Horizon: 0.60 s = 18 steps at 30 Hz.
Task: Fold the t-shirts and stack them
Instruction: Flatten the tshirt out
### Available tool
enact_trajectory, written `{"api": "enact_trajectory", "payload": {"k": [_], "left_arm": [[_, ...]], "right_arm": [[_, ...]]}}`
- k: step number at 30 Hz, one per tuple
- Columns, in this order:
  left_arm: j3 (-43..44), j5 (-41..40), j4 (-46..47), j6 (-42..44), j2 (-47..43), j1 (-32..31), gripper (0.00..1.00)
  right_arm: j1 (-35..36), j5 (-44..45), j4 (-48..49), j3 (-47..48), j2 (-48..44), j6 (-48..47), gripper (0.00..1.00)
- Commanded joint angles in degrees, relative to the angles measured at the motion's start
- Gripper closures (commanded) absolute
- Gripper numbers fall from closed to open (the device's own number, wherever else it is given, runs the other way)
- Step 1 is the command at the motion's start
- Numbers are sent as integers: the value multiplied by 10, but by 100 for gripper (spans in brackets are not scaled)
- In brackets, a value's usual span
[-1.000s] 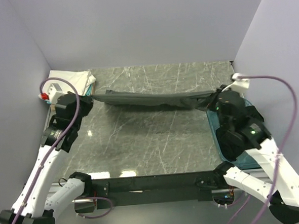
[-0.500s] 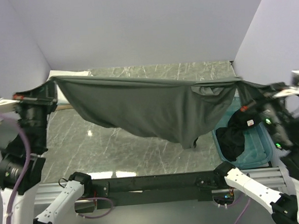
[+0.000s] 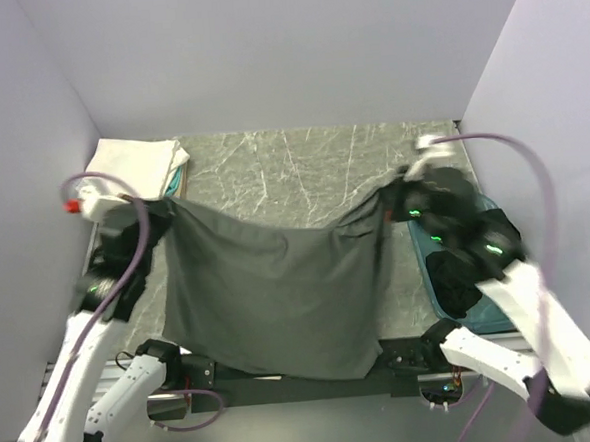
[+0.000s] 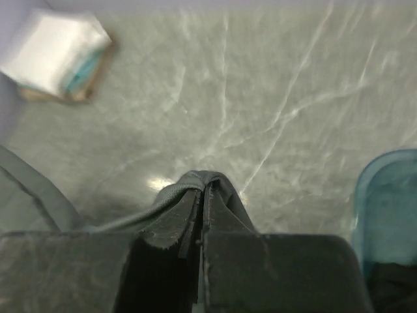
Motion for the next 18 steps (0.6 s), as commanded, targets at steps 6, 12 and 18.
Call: {"api": "enact_trajectory", "payload": {"k": [6,12,18], "left_arm": [[-200,35,44,-37,109,3,99],[-211,25,52,-36,147,3,99],[-212,15,52,-27,138,3,99]], "right_arm": [[-8,-58,135,-221,185,72,100],[-7,-86,167,-232,256,66,90],[-8,-66,189,-214,277,66,74]]}}
